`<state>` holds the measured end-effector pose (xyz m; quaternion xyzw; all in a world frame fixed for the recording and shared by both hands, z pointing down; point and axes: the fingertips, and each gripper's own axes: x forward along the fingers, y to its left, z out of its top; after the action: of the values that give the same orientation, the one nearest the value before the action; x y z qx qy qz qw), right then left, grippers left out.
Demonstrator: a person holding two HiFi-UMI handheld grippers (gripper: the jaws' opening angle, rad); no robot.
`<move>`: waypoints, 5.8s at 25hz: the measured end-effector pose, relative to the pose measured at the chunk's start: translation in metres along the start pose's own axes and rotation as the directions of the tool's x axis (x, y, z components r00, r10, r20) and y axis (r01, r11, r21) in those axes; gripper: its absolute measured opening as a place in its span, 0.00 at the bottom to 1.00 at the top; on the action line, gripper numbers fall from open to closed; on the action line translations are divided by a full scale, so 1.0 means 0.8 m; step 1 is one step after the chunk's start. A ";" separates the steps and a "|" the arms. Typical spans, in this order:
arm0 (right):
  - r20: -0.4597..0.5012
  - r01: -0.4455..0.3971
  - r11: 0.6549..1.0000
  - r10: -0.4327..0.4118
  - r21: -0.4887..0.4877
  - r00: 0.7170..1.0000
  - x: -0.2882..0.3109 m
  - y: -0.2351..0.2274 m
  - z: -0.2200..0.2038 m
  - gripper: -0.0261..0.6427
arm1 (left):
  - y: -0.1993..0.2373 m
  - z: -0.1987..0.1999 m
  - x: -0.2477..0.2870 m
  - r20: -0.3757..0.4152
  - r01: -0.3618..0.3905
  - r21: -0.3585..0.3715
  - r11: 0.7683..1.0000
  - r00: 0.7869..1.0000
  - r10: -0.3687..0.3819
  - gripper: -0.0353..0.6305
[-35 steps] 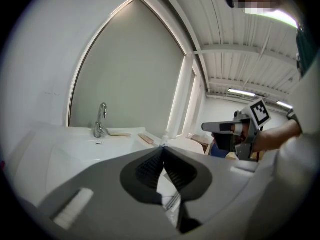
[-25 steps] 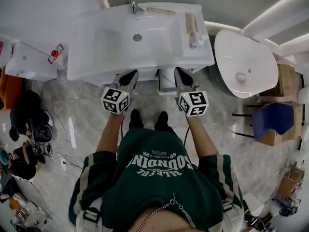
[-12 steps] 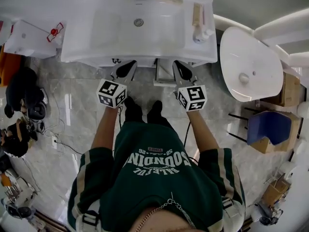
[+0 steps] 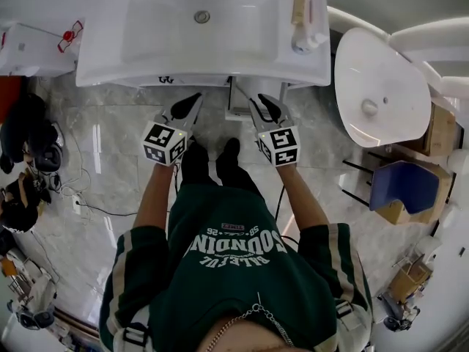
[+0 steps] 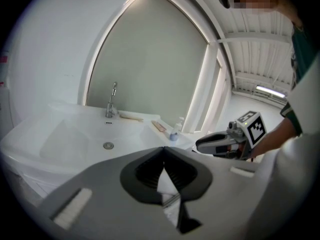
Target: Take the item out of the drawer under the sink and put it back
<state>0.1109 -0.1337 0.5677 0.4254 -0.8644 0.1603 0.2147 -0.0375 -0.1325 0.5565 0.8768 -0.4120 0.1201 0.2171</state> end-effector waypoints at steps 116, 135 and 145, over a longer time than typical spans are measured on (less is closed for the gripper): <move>0.279 0.104 0.981 -0.054 -0.166 0.959 -0.044 -0.038 0.201 0.12 | 0.006 0.131 -0.057 0.206 -0.135 0.119 0.984 0.973 0.108 0.13; 0.269 0.087 0.985 -0.045 -0.147 0.962 -0.047 -0.040 0.184 0.12 | -0.003 0.120 -0.048 0.186 -0.125 0.111 0.986 0.977 0.103 0.13; 0.213 0.079 0.991 -0.055 -0.105 0.975 -0.041 -0.044 0.140 0.12 | -0.010 0.078 -0.034 0.126 -0.092 0.076 0.993 0.989 0.082 0.13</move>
<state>0.1311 -0.1842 0.4585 0.4558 -0.8752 0.0579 0.1512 -0.0462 -0.1400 0.4887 0.8718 -0.4572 0.0922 0.1498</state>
